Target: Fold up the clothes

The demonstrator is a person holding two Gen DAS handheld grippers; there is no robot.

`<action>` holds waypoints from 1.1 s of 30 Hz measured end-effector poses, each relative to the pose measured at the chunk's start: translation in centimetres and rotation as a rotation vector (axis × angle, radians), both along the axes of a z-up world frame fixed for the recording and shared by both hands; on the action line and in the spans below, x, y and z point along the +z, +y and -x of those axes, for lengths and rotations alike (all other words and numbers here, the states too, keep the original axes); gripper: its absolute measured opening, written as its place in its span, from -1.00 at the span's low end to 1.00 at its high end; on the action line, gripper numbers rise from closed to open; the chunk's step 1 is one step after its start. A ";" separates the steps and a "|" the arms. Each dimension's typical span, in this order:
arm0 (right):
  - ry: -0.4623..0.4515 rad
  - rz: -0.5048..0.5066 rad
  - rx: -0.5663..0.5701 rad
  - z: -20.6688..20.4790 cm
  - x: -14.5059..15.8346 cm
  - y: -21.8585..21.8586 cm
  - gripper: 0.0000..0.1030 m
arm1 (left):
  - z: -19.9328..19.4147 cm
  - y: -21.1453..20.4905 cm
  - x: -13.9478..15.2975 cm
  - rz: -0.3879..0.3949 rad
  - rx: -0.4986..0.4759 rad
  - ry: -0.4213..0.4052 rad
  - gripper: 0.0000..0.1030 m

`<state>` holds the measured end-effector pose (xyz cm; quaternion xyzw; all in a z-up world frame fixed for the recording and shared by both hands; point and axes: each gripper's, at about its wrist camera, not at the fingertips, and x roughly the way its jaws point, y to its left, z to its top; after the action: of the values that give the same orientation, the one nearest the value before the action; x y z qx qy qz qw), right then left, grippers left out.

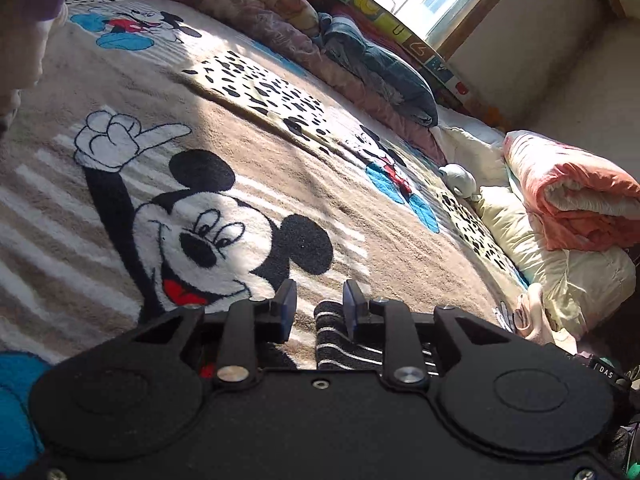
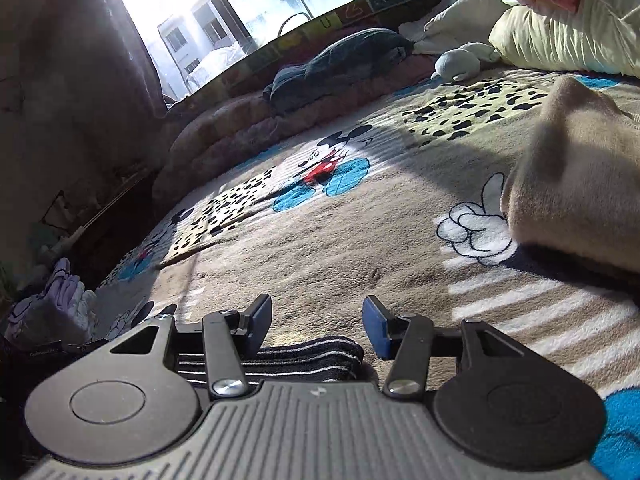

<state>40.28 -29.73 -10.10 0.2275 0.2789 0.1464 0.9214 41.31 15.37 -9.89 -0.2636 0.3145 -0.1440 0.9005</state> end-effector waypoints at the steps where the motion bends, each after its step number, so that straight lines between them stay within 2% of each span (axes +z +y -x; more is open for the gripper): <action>1: 0.006 0.000 0.028 -0.3 -0.1 0.4 0.00 | 0.0 -0.5 0.1 0.002 -0.030 -0.010 -0.57; 3: 0.070 0.018 0.061 -1.3 -1.0 1.1 -0.04 | -0.2 -1.6 0.0 -0.002 -0.079 -0.013 -0.56; 4: 0.110 0.053 0.056 -1.8 -1.6 1.3 -0.03 | -0.7 -2.3 -0.6 -0.025 -0.082 0.027 -0.56; 5: 0.147 0.091 0.047 -2.2 -2.3 1.5 -0.11 | -1.0 -2.7 -1.1 -0.043 -0.082 0.058 -0.47; 6: 0.183 0.129 0.037 -2.6 -3.0 1.7 -0.13 | -1.2 -2.7 -1.7 -0.053 -0.075 0.076 -0.48; 8: 0.215 0.111 0.022 -2.5 -2.7 1.4 -0.12 | -1.3 -2.8 -2.3 -0.066 -0.062 0.107 -0.45; 10: 0.178 0.074 0.016 -1.4 -1.5 0.7 -0.08 | -0.7 -2.8 -1.2 -0.051 -0.061 0.085 -0.32; 11: 0.149 0.066 0.010 -0.3 -0.7 0.4 -0.07 | -0.1 -2.9 -0.3 -0.053 -0.063 0.049 -0.07; 12: 0.128 0.063 0.001 0.9 -0.1 0.1 -0.08 | 0.6 -3.1 0.5 -0.061 -0.061 0.016 0.01; 19: 0.013 0.040 -0.012 12.0 2.4 -0.5 -0.04 | 6.7 -2.4 4.4 0.008 -0.024 -0.072 0.01; 23: -0.007 0.040 0.025 18.7 1.7 1.5 -0.04 | 11.7 -0.6 6.8 -0.010 0.032 -0.131 0.02; 26: -0.014 0.041 0.069 22.7 0.6 3.6 -0.04 | 15.7 1.2 7.0 0.011 0.105 -0.129 0.02; 30: -0.036 0.087 0.144 26.8 -0.7 6.8 -0.03 | 20.7 2.5 6.1 -0.052 0.188 -0.094 0.01; 33: -0.065 0.173 0.203 29.3 -1.3 9.0 -0.03 | 24.4 1.5 5.0 -0.138 0.175 -0.083 0.01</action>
<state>11.01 -20.77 -11.40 0.1131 0.2820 0.2215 0.9266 16.92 16.83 -4.87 -0.2214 0.2617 -0.0535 0.9379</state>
